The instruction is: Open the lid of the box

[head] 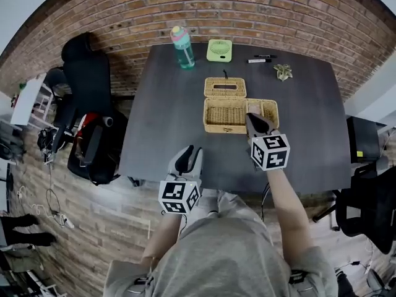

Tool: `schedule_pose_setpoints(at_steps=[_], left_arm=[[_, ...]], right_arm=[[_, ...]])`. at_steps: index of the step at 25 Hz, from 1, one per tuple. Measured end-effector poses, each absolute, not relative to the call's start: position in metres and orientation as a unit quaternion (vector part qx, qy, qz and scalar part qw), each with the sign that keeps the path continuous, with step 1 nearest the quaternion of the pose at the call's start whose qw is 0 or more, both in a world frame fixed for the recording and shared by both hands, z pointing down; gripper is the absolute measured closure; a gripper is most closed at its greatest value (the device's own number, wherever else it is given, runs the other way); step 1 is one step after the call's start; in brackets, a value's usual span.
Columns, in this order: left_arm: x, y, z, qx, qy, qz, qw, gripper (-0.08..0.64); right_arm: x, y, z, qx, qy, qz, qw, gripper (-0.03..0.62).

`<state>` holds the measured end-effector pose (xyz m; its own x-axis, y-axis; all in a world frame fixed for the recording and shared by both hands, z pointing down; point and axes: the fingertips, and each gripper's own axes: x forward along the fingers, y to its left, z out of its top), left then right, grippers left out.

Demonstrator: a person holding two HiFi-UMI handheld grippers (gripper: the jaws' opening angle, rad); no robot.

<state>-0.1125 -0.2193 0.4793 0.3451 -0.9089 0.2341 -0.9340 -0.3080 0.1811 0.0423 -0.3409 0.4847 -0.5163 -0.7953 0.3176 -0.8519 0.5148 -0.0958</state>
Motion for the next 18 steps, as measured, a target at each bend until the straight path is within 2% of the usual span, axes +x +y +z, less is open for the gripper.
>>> schedule_pose_setpoints(at_steps=[18], left_arm=[[-0.114,-0.117,0.458,0.811,-0.573,0.038,0.109,0.518]], right_arm=[[0.037,-0.175,0.469,0.483,-0.865,0.101,0.093,0.589]])
